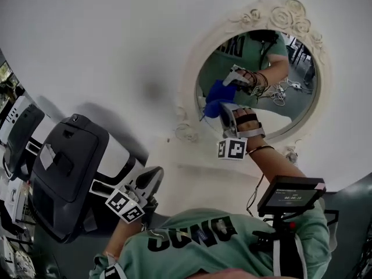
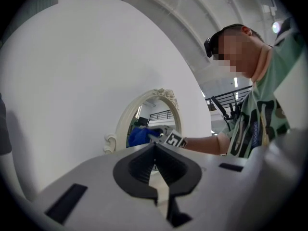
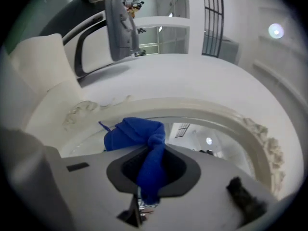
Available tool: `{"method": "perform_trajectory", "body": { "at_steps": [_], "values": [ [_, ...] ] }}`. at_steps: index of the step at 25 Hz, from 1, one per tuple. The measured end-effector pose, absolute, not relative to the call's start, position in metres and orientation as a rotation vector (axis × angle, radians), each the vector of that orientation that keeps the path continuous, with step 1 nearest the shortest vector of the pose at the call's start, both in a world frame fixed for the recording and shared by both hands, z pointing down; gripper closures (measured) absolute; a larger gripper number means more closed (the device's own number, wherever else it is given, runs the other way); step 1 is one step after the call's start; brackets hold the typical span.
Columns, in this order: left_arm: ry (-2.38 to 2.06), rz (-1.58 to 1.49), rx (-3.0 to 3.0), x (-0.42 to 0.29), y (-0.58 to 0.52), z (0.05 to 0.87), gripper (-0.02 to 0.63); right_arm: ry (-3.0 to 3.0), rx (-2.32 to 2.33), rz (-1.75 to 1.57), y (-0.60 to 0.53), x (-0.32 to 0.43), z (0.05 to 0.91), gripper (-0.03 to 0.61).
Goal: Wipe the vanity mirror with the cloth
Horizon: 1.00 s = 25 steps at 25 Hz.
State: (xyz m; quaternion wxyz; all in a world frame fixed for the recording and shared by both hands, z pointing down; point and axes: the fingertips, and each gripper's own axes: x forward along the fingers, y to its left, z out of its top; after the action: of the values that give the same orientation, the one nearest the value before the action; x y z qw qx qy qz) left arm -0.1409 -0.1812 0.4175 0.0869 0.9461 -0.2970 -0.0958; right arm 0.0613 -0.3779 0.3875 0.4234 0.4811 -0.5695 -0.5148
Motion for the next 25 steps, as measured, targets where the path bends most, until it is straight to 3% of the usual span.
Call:
{"method": "perform_trajectory", "body": {
  "at_steps": [4, 8, 25],
  "values": [
    [-0.895, -0.37, 2.869, -0.134, -0.185, 0.399, 0.604, -1.302, 1.41, -1.47, -0.366, 0.084, 0.227, 0.528],
    [-0.899, -0.388, 2.881, -0.134, -0.184, 0.391, 0.604, -1.168, 1.494, -1.513, -0.371, 0.104, 0.151, 0.528],
    [-0.912, -0.422, 2.898, -0.141, -0.197, 0.38, 0.604, -1.047, 1.494, -1.474, -0.402, 0.119, 0.137, 0.528]
  ]
}}
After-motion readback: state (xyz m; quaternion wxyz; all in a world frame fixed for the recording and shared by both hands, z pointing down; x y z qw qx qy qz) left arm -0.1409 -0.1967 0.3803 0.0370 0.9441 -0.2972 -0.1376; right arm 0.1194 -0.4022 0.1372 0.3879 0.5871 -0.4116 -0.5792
